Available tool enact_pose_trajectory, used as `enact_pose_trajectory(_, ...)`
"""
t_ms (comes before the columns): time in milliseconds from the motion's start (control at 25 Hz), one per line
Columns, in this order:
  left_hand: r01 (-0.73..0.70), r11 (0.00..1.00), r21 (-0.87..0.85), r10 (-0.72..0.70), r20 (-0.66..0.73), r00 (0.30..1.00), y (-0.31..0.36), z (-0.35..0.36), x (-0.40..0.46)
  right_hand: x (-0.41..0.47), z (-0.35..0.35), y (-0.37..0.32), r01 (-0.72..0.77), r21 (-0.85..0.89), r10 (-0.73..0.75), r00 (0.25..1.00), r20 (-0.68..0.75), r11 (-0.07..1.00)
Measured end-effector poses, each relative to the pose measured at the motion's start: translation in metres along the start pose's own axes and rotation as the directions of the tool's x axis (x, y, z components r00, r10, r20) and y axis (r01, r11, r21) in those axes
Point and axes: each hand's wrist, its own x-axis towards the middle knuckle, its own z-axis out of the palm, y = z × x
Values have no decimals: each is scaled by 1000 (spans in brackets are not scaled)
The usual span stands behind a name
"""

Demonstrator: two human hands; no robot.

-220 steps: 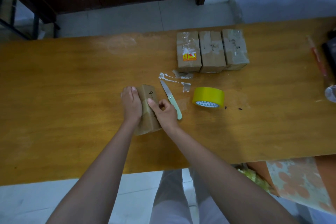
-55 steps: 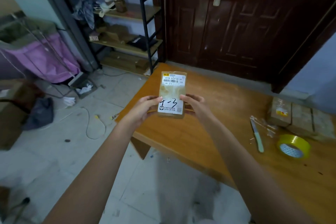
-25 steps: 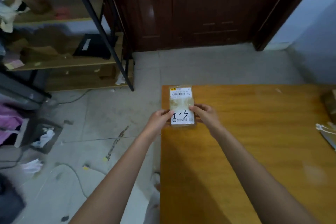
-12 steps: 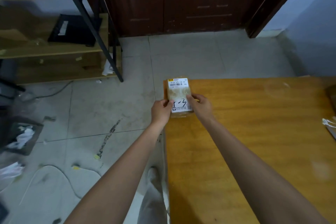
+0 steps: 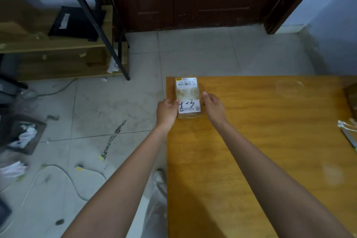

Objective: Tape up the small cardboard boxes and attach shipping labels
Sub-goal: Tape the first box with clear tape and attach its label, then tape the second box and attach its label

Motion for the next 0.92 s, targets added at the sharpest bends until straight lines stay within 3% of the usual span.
enact_pose_trajectory(200,7,999,-48,-12,-99,995,28,-16,-32,-24,-34,-16,2,23,-2,1000,7,1000)
enact_pose_trajectory(400,-104,990,-98,96,-82,992,55,-14,-80,-66,-83,-18,69,12,-68,995,-67,998)
enact_pose_trajectory(560,-189,971,-146,191,-4,982,60,7,-119,-117,-118,2,46,-33,-49,995,-88,998)
enact_pose_trajectory(680,-214,960,-182,236,107,966,51,31,-162,-173,-139,32,30,6,-29,982,-188,1000)
enact_pose_trajectory(920,-231,966,-114,256,308,916,51,98,-247,-274,-205,86,-20,56,37,944,-328,998)
